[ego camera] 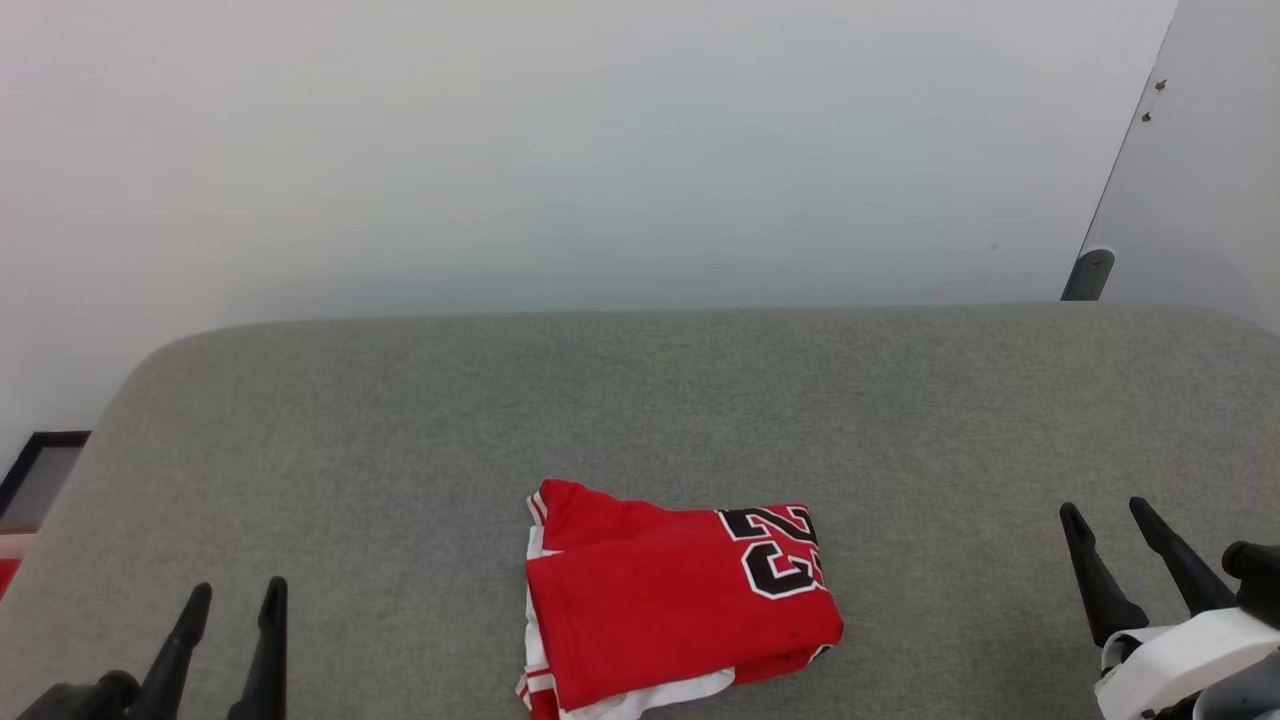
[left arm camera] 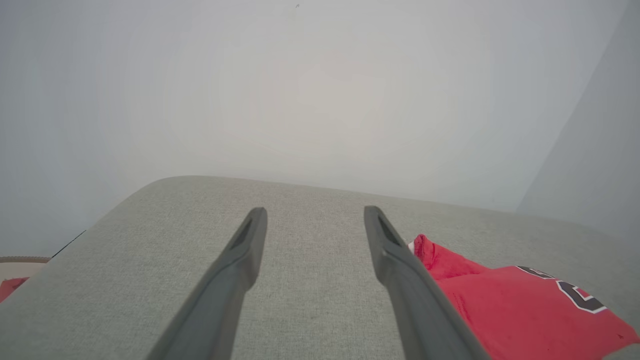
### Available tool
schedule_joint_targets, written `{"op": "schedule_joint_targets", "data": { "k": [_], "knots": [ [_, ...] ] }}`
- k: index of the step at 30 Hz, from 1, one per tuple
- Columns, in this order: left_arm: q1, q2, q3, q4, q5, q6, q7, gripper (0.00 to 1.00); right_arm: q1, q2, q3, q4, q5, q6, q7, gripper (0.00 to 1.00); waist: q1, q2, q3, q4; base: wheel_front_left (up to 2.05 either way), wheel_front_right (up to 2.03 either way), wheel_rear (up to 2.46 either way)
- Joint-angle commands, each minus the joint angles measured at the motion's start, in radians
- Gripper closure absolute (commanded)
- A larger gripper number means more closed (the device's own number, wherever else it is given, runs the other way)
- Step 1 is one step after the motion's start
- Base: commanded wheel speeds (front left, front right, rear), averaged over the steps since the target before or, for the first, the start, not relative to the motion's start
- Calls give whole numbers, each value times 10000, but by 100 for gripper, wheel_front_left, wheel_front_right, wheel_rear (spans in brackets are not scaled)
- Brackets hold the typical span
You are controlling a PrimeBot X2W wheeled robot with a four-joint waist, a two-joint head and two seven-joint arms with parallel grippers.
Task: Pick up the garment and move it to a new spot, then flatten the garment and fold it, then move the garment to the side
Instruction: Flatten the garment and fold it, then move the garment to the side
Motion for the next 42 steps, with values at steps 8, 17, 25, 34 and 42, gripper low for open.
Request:
{"op": "schedule_joint_targets", "data": {
  "k": [8,17,25,34,42],
  "knots": [
    [-92,90,-71,108,-77,-26,-3,0,231,205,-108,-145,-217,-6,228,0,0,0,1,184,0,0,0],
    [-364,253,61,443,-339,16,44,0,-182,524,739,-126,-91,-6,815,0,0,0,44,924,0,0,0],
    [-535,281,-123,369,-336,134,297,0,-833,579,1648,469,166,-6,1575,0,0,0,45,1728,0,0,0],
    [-634,175,-419,290,-368,161,475,0,-1559,456,1885,1321,436,-6,3250,0,0,0,280,2425,0,0,0],
    [-841,83,-612,453,-492,101,381,0,-2021,476,1428,2011,108,-6,5069,0,0,0,724,2801,0,0,0]
  ]
}}
